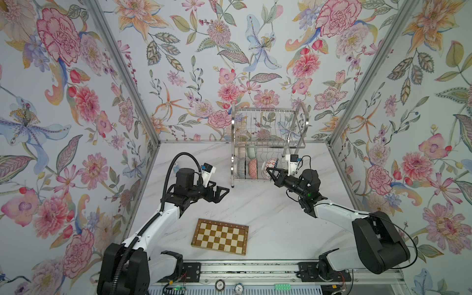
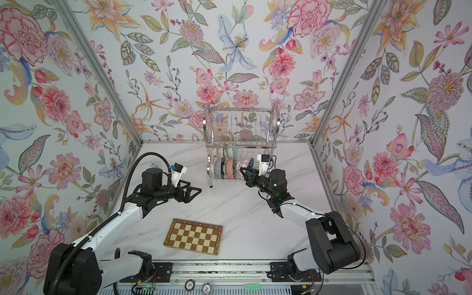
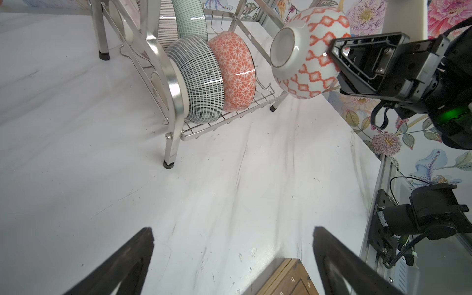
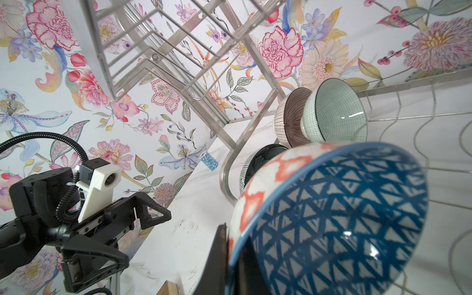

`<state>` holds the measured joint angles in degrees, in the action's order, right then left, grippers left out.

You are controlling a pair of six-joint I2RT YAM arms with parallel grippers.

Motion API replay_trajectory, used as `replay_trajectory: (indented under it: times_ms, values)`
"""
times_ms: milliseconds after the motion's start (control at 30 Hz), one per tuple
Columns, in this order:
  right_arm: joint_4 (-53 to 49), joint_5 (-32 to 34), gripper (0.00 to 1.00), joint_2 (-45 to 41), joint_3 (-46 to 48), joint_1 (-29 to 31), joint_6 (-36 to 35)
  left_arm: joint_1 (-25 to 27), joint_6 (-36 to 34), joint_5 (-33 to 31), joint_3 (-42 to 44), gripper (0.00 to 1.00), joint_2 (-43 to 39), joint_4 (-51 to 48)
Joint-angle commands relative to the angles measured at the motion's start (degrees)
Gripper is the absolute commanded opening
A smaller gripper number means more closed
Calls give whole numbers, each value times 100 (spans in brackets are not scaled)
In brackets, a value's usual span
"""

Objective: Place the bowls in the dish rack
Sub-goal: 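Insert the blue bowl into the rack slot beside the leaf-pattern bowl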

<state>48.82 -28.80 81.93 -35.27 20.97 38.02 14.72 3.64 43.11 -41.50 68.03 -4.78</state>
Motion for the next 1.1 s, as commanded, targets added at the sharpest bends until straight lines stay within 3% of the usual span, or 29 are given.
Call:
replay_trajectory:
  times_ms: [0, 367, 1067]
  values:
    - [844, -260, 2, 126, 11, -113, 273, 82, -186, 22, 61, 99, -30, 80]
    - [1577, -633, 2, 648, -75, -373, 780, 111, -355, -128, 271, 99, -288, 332]
    - [1941, -1170, 2, 1521, -644, -467, 965, 164, -356, -27, 327, 99, -219, 469]
